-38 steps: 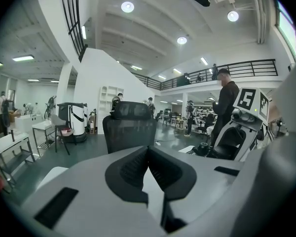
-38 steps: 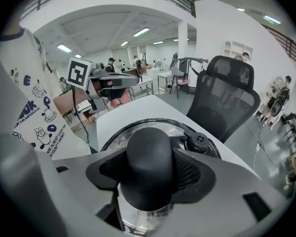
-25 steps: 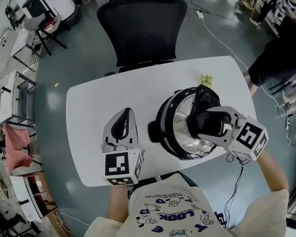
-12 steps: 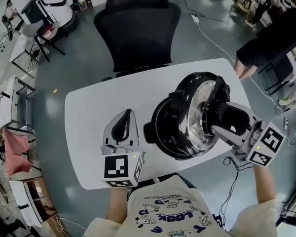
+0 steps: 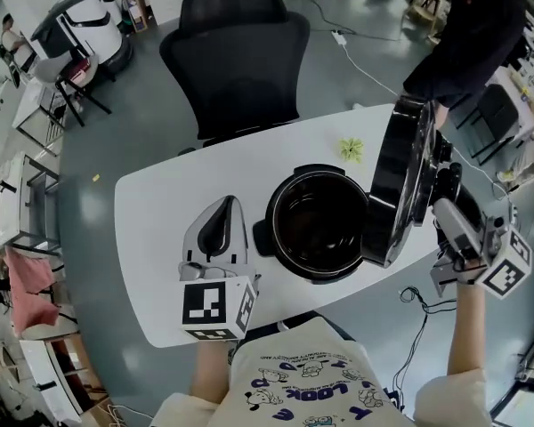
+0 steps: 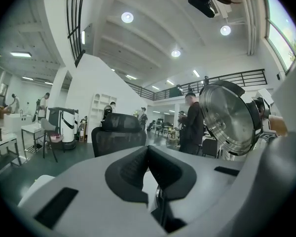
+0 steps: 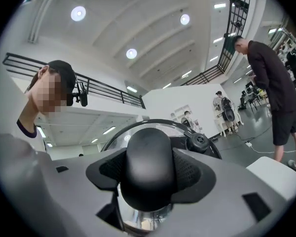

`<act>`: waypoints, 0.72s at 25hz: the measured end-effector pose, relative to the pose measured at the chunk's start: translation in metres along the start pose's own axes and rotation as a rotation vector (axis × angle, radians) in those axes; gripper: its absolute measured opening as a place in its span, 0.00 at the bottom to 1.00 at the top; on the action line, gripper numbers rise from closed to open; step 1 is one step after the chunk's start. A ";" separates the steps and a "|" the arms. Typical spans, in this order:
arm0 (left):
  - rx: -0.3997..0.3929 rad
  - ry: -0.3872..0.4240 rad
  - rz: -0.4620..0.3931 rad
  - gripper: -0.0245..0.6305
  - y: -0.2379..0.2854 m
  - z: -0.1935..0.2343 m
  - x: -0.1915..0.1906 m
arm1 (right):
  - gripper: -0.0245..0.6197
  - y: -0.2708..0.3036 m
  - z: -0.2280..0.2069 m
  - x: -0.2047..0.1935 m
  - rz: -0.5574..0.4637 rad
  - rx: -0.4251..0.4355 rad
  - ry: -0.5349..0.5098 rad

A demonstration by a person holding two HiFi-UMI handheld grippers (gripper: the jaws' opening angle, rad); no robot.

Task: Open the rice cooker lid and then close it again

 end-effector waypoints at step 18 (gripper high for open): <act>-0.042 -0.004 -0.064 0.06 -0.005 -0.012 0.020 | 0.49 -0.078 0.001 0.039 -0.235 -0.066 0.082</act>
Point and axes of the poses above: the fingertips, and each gripper's own axes: y forward along the fingers, z to its left, x out of its top, the point moved 4 cm from there along -y, backward along the fingers, and after that the axes turned 9 degrees about -x, right-handed, at the moved point
